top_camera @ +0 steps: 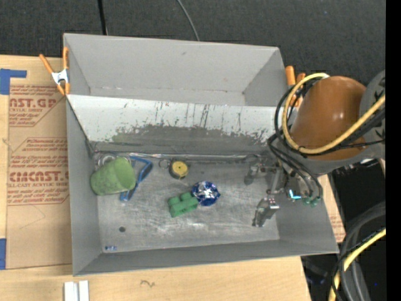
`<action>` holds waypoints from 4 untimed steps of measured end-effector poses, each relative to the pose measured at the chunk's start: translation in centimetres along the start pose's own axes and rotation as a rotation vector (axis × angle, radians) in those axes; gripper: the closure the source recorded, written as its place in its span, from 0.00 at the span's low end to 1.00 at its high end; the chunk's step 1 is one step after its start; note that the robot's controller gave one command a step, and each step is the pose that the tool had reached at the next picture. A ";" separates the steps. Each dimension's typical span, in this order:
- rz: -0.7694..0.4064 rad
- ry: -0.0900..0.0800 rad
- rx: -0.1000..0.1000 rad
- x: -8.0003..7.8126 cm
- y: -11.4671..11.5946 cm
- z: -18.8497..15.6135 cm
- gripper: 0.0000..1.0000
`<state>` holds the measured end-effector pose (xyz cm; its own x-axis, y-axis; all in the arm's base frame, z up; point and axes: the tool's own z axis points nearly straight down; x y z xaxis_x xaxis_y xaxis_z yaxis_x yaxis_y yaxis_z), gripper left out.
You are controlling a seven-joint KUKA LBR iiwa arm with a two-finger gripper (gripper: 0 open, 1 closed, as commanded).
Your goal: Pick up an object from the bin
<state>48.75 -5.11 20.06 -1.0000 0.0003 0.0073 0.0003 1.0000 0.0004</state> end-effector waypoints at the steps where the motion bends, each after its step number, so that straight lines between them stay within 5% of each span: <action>1: -0.172 -0.021 0.003 -4.1 4.6 12.3 0.00; 2: -0.099 -0.016 0.001 -5.1 9.1 12.1 0.00; 3: -0.211 -0.019 0.003 -5.3 13.3 12.2 0.00; 4: -0.210 -0.028 0.001 -5.6 13.4 11.9 1.00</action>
Offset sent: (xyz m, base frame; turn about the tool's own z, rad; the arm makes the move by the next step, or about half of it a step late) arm 0.0364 0.0463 -0.1229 -0.1729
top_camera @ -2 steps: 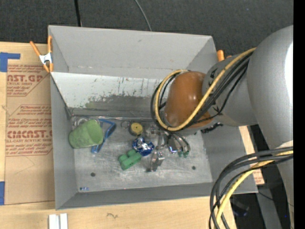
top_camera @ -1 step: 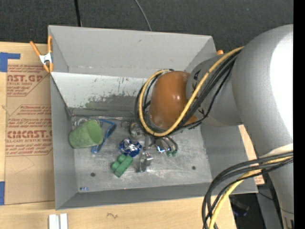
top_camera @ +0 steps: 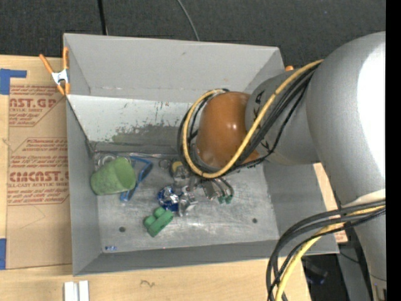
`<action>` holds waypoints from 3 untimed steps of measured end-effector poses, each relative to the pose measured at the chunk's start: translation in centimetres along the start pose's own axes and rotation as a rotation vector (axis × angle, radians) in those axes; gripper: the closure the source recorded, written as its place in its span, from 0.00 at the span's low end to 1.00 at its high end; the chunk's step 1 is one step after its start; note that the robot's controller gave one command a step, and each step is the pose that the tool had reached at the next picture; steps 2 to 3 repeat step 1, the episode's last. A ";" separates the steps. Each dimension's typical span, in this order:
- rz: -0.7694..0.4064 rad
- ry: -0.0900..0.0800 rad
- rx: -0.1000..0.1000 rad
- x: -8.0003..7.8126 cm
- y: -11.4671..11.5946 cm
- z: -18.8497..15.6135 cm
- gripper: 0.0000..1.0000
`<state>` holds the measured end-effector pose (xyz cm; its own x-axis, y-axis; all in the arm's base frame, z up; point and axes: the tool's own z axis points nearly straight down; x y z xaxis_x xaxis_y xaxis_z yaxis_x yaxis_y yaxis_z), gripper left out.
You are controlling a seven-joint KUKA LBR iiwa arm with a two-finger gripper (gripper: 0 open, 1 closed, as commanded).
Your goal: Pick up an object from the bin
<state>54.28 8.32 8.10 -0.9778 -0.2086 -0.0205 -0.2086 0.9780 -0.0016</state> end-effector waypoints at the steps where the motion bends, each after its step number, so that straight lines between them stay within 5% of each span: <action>1: -0.111 0.007 -0.002 -5.7 1.9 -15.8 1.00; 3: -0.111 0.007 -0.002 -5.7 1.9 -15.8 1.00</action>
Offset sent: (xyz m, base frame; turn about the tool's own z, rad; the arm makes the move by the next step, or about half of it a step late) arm 0.0454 0.0288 0.1542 -0.1113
